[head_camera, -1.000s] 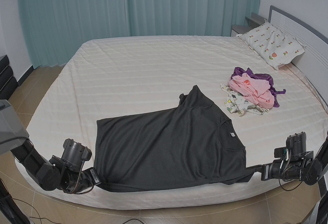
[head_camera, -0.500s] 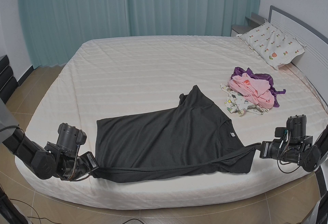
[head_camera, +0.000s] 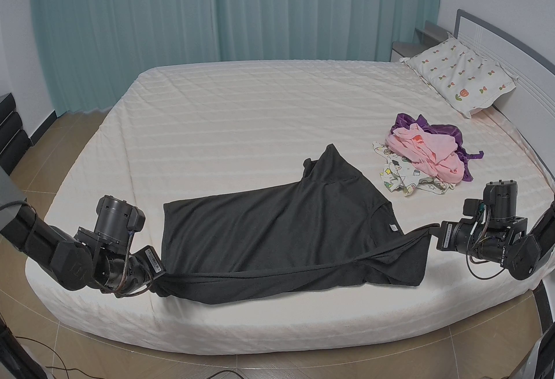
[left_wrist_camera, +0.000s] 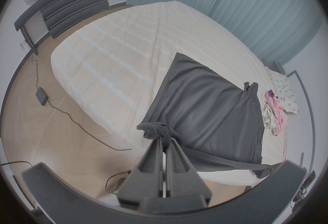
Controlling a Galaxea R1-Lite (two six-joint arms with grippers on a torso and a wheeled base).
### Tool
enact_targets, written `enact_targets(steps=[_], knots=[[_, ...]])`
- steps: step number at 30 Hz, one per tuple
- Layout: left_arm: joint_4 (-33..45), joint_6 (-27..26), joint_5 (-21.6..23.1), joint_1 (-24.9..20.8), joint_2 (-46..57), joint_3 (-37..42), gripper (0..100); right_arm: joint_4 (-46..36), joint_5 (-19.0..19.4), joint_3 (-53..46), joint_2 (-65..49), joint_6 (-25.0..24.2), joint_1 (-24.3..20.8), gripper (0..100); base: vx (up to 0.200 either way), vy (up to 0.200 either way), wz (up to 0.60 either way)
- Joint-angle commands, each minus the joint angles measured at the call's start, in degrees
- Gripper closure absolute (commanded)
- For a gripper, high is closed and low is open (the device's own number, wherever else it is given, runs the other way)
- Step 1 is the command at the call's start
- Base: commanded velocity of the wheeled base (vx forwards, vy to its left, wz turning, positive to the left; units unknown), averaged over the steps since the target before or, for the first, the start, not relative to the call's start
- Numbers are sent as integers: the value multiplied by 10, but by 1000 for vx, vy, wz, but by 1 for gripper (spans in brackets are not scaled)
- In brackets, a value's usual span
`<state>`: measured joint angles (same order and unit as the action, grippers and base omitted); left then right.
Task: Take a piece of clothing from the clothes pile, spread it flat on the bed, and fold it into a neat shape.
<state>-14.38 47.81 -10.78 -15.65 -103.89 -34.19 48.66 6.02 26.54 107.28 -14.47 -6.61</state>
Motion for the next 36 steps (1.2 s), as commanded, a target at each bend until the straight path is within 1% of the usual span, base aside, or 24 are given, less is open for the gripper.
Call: enact_targets(steps=[1,22,27,36], knots=[[-1,0,0,8,-30,-20,100,0,0,20,14,-3,-1,100,0,0,0],[1,5,-2,35,-185,-167,100,5,-7,165,145,-7,-17,100,0,0,0],[2,5,-3,38,-217,-202,100,5,-7,203,174,-25,-19,100,0,0,0],[6,5,-5,42,-264,-275,100,6,-8,243,210,-37,-24,100,0,0,0]])
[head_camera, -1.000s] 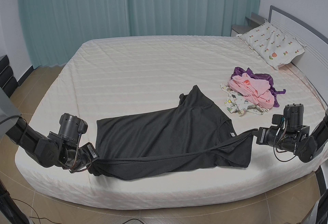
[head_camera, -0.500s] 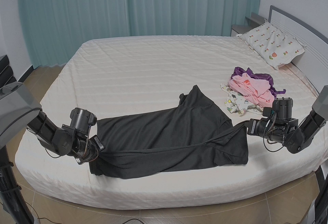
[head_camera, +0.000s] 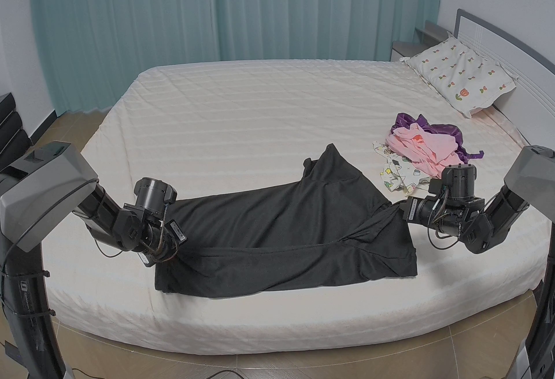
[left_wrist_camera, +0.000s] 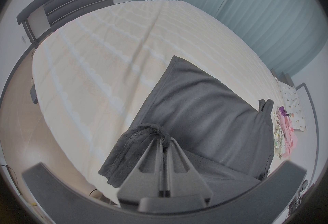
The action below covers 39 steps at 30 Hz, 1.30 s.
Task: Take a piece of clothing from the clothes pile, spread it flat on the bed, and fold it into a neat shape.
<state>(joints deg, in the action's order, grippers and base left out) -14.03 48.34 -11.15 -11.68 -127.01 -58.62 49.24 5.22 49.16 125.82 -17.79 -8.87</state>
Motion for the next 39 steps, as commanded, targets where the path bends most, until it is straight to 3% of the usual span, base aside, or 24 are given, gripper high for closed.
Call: enact_targets(steps=[1,13,36,37,39], knots=[[3,0,-2,3,-36,-37,100,1,0,19,27,-6,-3,100,0,0,0],[5,4,-13,5,-58,-66,100,1,-29,44,32,-30,3,100,0,0,0],[1,4,13,4,-52,-69,100,12,-21,5,14,-38,40,100,0,0,0],[1,4,17,4,-53,-69,0,12,-21,5,16,-38,39,100,0,0,0],[0,5,21,4,-53,-70,0,13,-15,7,23,-39,35,100,0,0,0]])
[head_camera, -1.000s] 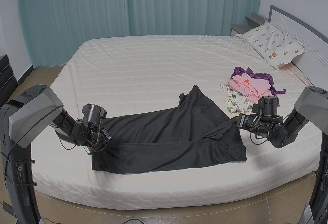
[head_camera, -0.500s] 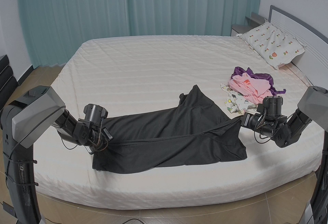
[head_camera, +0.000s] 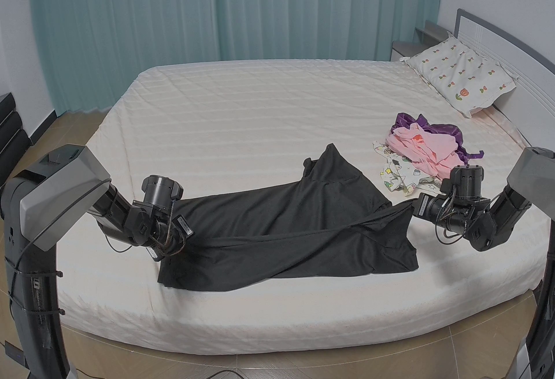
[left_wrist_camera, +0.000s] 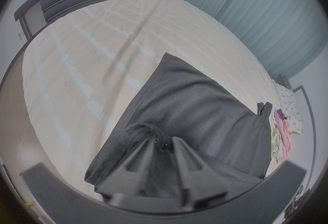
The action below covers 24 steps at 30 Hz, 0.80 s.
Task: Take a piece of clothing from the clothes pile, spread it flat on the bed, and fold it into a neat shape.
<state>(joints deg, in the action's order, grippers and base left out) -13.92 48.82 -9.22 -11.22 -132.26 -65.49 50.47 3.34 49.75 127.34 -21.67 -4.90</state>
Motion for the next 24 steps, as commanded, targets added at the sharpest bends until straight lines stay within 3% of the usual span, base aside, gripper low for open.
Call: enact_targets(steps=[1,10,14,18,20,24], knots=[[-3,0,3,0,0,-3,0,1,4,3,10,-1,-5,100,0,0,0],[-3,7,4,23,28,0,0,9,4,3,18,-19,-18,100,0,0,0],[-4,2,40,42,49,43,0,43,4,-5,24,-22,-19,100,0,0,0],[-26,-30,114,60,64,101,0,46,4,-11,26,-28,-22,100,0,0,0],[-73,-48,151,68,66,136,0,46,4,-14,28,-35,-30,100,0,0,0],[-110,-70,170,70,66,163,0,46,4,-17,28,-37,-31,100,0,0,0]])
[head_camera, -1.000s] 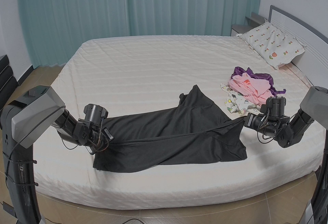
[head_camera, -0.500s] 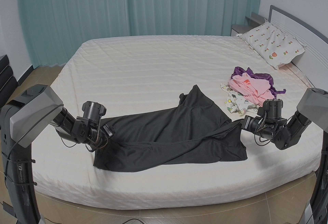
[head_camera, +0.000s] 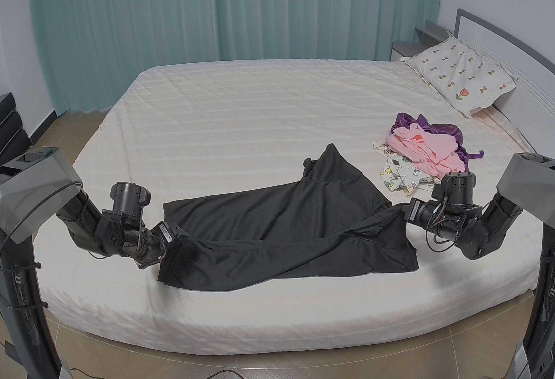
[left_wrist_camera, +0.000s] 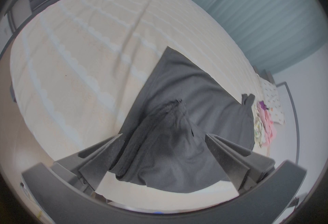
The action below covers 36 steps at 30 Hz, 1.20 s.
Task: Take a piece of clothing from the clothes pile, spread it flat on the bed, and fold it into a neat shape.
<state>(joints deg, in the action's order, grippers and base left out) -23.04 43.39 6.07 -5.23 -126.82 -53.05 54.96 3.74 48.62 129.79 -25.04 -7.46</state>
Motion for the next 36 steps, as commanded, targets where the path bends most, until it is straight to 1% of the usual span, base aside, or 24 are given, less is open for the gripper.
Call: enact_targets(steps=[1,3,9,18,19,22,26,27,28,31,33,36], knots=[[-64,-68,25,14,1,64,0,2,0,-5,4,-4,-9,100,0,0,0],[-82,-82,28,15,-5,73,0,2,0,-5,5,-4,-11,100,0,0,0],[-119,-100,45,17,-8,93,0,1,0,-5,5,-4,-12,100,0,0,0],[-130,-132,47,22,-21,109,0,1,0,-5,5,-4,-17,100,0,0,0],[-135,-132,47,22,-22,114,100,1,0,-5,5,-4,-17,100,0,0,0],[-151,-139,45,21,-23,130,100,1,0,-5,5,-4,-16,100,0,0,0],[-151,-167,38,23,-23,150,100,1,0,-1,9,-4,-14,100,0,0,0],[-151,-167,38,23,-23,150,100,1,0,-1,9,-4,-14,100,0,0,0],[-151,-172,31,29,-20,161,100,0,0,0,9,-3,-14,100,0,0,0],[-152,-177,29,33,-15,183,100,0,0,0,9,-3,-14,100,0,0,0],[-152,-196,28,38,-11,201,100,1,0,3,9,-3,-14,100,0,0,0],[-156,-210,27,46,-6,222,100,1,-1,4,9,-3,-14,100,0,0,0]])
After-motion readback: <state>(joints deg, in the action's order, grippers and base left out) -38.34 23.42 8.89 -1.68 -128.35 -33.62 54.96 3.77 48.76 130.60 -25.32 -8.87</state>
